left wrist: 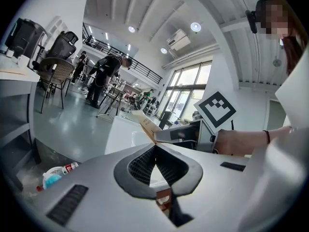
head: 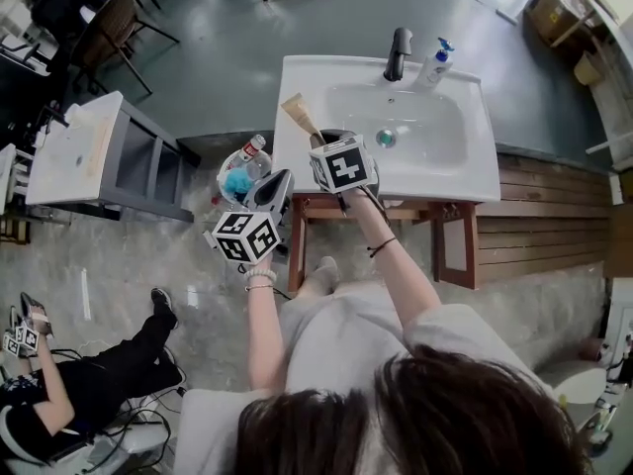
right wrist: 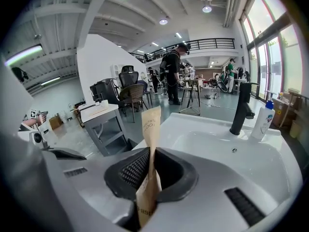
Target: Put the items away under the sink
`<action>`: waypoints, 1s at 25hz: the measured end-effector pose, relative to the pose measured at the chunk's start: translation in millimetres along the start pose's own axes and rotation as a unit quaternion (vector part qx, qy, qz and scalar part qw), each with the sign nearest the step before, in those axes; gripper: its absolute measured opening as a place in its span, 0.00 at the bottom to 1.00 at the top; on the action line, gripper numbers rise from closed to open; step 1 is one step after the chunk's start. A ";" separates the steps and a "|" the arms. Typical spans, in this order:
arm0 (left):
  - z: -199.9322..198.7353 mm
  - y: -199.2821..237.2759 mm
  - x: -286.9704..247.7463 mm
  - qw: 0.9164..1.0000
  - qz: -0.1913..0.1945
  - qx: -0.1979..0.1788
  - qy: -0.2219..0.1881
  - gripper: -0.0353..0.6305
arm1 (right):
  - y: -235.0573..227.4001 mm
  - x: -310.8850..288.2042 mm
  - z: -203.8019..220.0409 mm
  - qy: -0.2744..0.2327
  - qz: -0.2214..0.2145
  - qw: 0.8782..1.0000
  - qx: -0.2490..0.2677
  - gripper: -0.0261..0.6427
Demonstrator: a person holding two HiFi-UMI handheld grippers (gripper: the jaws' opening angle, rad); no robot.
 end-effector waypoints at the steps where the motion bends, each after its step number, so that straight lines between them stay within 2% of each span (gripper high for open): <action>1: 1.7 -3.5 1.2 1.000 -0.002 0.000 -0.001 0.05 | 0.0 4.5 1.9 0.000 -0.002 1.000 0.001 0.10; 18: 28.8 -80.7 27.8 0.999 -0.033 -0.017 -0.021 0.05 | -0.4 84.4 44.4 -0.006 -0.041 0.999 0.020 0.10; 25: 43.9 -112.3 37.8 0.999 -0.034 -0.023 -0.028 0.05 | -2.3 116.2 67.0 -0.005 -0.041 0.999 0.021 0.10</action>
Point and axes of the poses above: the fingertips, and each gripper's own axes: x backward along the fingers, y to its left, z out of its underside, the point moved 1 cm from there along x, backward along the fingers, and after that the axes turned 3 degrees about -z, right-handed, at the moved point
